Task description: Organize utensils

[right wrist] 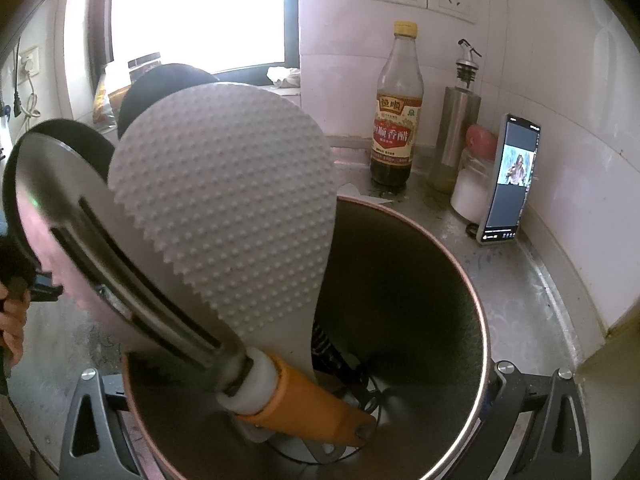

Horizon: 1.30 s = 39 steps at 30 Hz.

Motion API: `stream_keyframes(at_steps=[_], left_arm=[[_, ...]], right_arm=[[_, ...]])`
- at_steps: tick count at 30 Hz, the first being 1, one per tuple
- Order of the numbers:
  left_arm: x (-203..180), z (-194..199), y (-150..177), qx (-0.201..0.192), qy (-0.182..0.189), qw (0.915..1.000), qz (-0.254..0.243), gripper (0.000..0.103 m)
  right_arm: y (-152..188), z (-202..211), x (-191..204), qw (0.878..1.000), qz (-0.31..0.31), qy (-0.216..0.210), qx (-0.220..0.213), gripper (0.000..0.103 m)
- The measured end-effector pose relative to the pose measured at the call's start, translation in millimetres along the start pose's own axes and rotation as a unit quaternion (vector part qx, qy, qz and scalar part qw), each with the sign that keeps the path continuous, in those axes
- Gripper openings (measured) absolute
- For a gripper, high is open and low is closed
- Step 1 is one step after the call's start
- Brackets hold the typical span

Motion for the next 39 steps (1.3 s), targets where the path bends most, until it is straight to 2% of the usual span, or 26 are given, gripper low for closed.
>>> stream_keyframes(at_steps=[4,8,14,17,23,31,39], left_arm=[[5.2,3.1,5.0,-0.001,0.01,0.9999,0.008,0.02],[4.9,13.8,1.8,-0.006,0.035,0.9993,0.01,0.02],[-7.0,10.3,-4.1,-0.005,0.025,0.9996,0.008,0.02],[-9.4,7.8,-2.2,-0.002,0.018,0.9998,0.005,0.011],[-12.3,5.8,-1.1,-0.012,0.027,0.9996,0.003,0.006],[-13.3,29.5,1.2,-0.03,0.061,0.9977,-0.006,0.006],[-5.7,41.8,12.6,-0.016,0.087,0.9961,-0.004,0.007]], right_arm=[[0.4,-1.2,0.3,1.0,0.0,0.001,0.003,0.103],[1.4,0.2,1.9,1.0,0.001,0.0,0.003,0.103],[2.2,3.3,4.6,1.0,0.003,0.0,0.005,0.103],[1.8,5.2,5.9,1.0,0.004,0.001,0.006,0.103],[-0.8,7.7,3.5,1.0,-0.002,0.006,0.007,0.103],[-2.0,10.1,5.8,1.0,-0.003,0.007,0.008,0.103],[0.1,9.9,11.1,1.0,0.001,0.003,0.013,0.103]])
Point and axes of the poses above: each gripper's, at about its wrist camera, not at the fingertips, and z roughly against the way its jaws point, x to its left, y to its underside, the point moved 8 cm from there along -z, roughly the way its jaws point, and after that the axes turned 5 degrees about -z, right-handed, at the moved point
